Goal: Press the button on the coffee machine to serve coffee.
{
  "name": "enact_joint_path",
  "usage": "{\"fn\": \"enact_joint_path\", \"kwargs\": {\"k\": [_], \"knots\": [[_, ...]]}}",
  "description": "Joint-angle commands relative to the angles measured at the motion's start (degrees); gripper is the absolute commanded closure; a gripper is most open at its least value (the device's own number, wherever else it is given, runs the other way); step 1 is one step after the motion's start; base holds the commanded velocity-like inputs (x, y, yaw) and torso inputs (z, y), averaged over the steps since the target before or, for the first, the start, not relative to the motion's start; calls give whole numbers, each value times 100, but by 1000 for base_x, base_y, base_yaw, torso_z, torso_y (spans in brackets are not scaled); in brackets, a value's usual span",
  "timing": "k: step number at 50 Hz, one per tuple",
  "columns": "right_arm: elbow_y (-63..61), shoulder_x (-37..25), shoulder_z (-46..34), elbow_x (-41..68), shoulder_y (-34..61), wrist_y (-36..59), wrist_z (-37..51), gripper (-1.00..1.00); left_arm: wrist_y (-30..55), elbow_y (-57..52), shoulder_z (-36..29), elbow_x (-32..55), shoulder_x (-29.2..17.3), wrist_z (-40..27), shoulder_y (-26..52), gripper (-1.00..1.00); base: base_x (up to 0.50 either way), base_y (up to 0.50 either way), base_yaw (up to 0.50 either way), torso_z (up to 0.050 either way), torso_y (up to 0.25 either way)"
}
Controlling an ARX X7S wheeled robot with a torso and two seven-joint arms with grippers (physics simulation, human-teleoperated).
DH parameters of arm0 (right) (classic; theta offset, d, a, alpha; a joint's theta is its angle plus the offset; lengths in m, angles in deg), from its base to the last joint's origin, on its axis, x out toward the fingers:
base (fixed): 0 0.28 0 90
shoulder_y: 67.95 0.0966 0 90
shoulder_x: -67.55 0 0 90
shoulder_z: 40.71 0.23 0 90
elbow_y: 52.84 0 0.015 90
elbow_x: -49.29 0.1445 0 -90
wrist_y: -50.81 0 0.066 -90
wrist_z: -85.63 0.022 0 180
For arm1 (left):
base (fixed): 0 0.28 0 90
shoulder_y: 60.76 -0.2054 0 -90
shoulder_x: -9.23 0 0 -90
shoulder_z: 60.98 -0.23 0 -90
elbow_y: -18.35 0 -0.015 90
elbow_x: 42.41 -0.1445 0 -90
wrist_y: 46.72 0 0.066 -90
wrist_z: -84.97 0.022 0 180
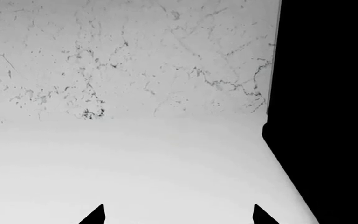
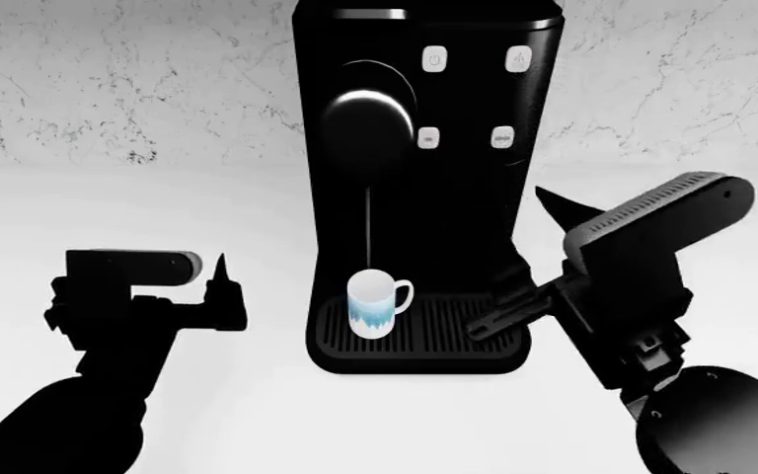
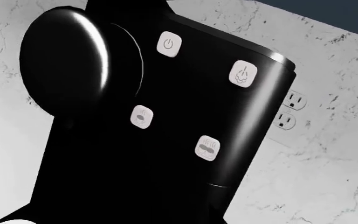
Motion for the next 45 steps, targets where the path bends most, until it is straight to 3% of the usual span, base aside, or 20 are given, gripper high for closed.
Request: {"fn": "enact_joint_path", "kwargs": {"k": [1,14,45], "knots": [[-125,4,566,9,-920,-369,285,-100,-22,-8,-37,-7,24,-35,-26,-100,0,0,0,0,0],[37,203,1075,147,-1352,-217,673,-100,-68,22,11,26,-43,12,-52,-100,0,0,0,0,0],[952,378,1640,-185,-2561,-1357,641,-100,-667,688,-276,-464,-2,4,-246,-100,0,0,0,0,0]]}}
